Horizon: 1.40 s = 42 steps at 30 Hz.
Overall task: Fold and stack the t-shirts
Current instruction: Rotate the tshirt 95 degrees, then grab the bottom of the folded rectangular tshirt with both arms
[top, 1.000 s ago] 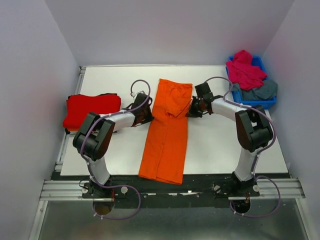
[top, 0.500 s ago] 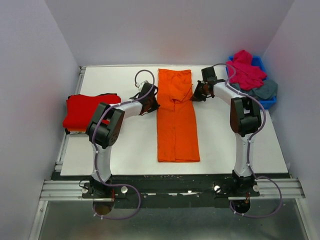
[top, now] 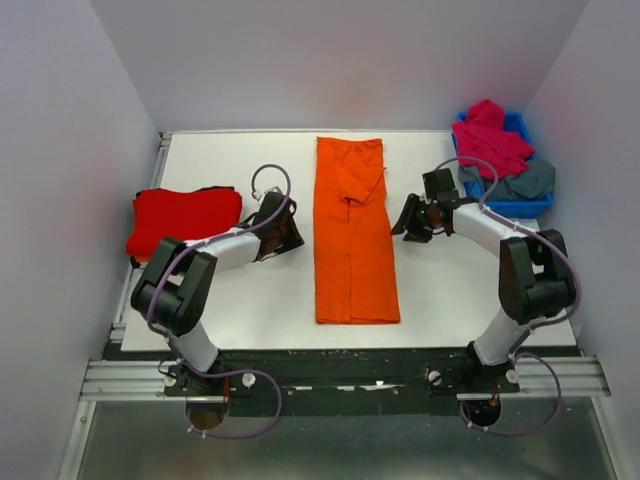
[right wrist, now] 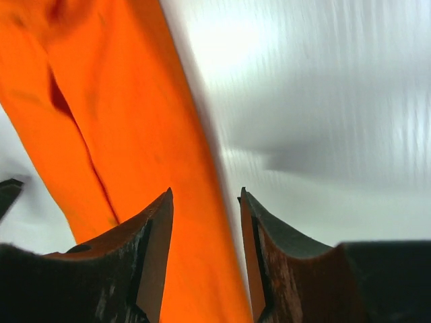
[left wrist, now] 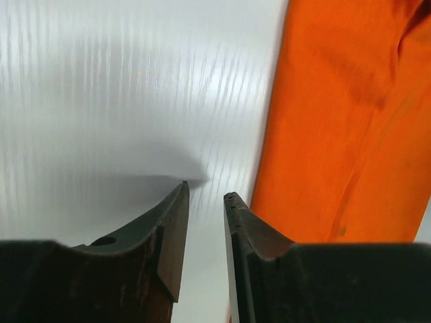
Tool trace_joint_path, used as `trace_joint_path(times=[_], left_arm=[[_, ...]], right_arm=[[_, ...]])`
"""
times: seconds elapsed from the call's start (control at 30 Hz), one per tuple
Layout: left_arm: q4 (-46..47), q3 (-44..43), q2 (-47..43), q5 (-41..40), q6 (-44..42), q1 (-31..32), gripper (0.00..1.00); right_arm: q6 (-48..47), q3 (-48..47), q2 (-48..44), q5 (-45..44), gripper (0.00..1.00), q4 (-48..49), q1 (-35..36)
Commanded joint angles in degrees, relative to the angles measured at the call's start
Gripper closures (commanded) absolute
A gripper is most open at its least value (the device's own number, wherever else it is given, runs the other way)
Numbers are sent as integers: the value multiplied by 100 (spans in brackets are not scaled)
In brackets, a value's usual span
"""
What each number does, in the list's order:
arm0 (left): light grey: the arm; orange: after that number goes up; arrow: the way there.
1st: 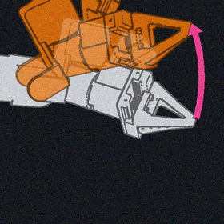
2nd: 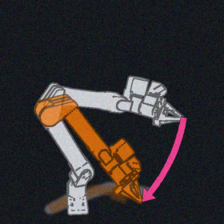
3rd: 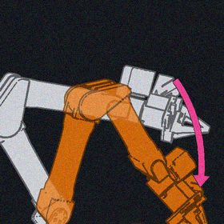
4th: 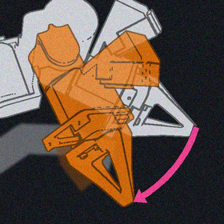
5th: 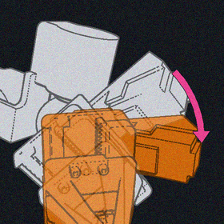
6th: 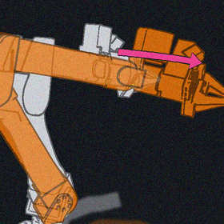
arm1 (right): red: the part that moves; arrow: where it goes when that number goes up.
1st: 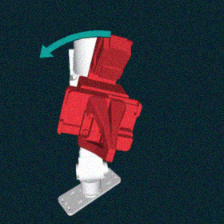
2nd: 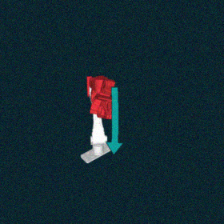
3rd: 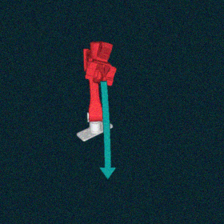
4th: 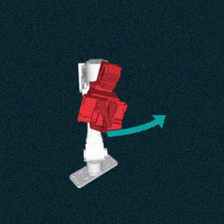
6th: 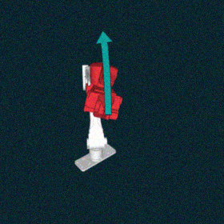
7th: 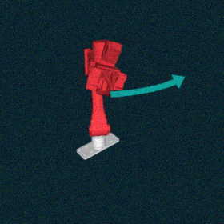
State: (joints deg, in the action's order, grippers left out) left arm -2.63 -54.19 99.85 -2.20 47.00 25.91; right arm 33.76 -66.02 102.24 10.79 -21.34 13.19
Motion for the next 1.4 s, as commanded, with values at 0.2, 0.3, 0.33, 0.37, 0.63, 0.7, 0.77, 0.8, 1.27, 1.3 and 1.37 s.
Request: trace_joint_path(times=[0.2, 0.3, 0.33, 0.37, 0.63, 0.7, 0.77, 0.8, 1.27, 1.3, 1.37], left_arm=[[-255, 2086, -2293, 844, 194, 1029, 55], [-185, 2404, -2645, 975, 572, 1363, 54], [-185, 2466, -2716, 1028, 669, 1434, 54], [-202, 2519, -2786, 1046, 722, 1478, 54], [-414, 2738, -3033, 1256, 968, 1829, 51], [-335, 2800, -3033, 1388, 1047, 1865, 52], [-308, 2844, -3033, 1467, 1100, 1900, 51], [-334, 2844, -3042, 1485, 1118, 1917, 52], [-335, 2888, -2752, 1890, 1127, 1997, 57], [-308, 2897, -2708, 1890, 1136, 1988, 57], [-168, 2897, -2603, 1925, 1162, 1988, 59]], right_arm=[[-265, 3084, -2504, 477, 48, 183, 253], [-46, 3560, -2980, 643, 49, 140, 438], [-10, 3674, -3086, 670, 50, 96, 500], [51, 3780, -3174, 731, 50, 87, 552], [359, 4167, -3851, 926, 56, -299, 975], [359, 4194, -3956, 899, 57, -432, 1019], [368, 4238, -4001, 925, 61, -493, 1063], [360, 4229, -4001, 908, 62, -537, 1071], [368, 4229, -3781, 1145, 79, -380, 1151], [360, 4238, -3773, 1188, 80, -362, 1159], [342, 4255, -3755, 1285, 83, -301, 1168]])
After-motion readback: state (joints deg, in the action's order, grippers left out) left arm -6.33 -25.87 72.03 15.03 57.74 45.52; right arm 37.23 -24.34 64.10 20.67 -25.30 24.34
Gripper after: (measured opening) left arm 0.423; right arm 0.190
